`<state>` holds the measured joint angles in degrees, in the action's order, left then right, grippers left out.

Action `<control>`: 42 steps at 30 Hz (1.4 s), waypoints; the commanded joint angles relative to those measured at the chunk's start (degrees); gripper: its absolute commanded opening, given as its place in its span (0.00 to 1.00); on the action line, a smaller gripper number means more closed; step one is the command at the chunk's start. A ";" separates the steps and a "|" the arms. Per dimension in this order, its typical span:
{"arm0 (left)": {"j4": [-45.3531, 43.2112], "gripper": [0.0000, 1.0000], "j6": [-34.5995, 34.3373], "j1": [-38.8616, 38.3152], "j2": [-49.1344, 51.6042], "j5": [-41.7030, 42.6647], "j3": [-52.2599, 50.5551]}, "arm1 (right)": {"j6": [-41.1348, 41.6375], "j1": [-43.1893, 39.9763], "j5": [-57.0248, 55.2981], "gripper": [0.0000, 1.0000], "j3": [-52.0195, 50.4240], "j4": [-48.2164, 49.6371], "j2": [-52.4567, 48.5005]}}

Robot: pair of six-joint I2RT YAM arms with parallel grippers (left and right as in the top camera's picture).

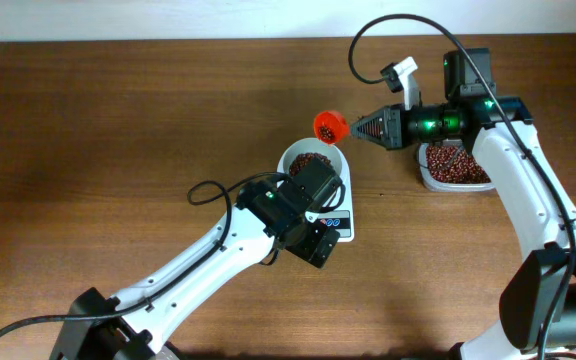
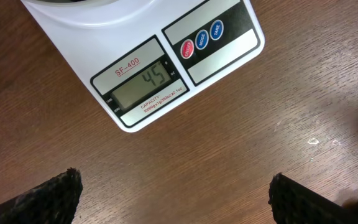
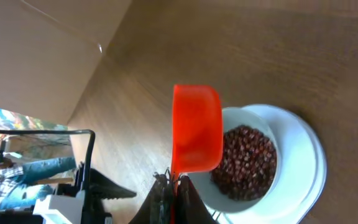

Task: Scoop item into bowl and weigh 50g on scale
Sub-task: 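Tilt the scoop further over the bowl to pour remaining beans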

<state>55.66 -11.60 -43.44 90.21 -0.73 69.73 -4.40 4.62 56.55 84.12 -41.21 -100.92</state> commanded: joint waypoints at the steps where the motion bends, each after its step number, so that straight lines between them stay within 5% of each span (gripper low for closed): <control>1: -0.07 0.99 0.57 -0.17 -0.76 -0.57 -0.39 | 0.17 -0.31 1.29 0.04 1.46 2.01 1.36; 8: -0.07 0.99 0.57 -0.17 -0.76 -0.57 -0.39 | -5.88 0.61 0.39 0.04 1.46 2.43 1.36; 16: -0.07 0.99 0.57 -0.17 -0.76 -0.57 -0.39 | -11.63 8.04 -20.52 0.04 1.46 -0.22 1.38; 22: -0.07 0.99 0.57 -0.17 -0.76 -0.57 -0.39 | -23.78 13.92 -36.22 0.04 1.49 -2.78 3.17; 42: -0.07 0.99 0.57 -0.17 -0.76 -0.57 -0.39 | -29.24 15.98 -37.33 0.04 1.57 -1.42 3.61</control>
<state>55.66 -11.60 -43.44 90.21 -0.73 69.73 -33.23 20.32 19.29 84.38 -43.33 -98.94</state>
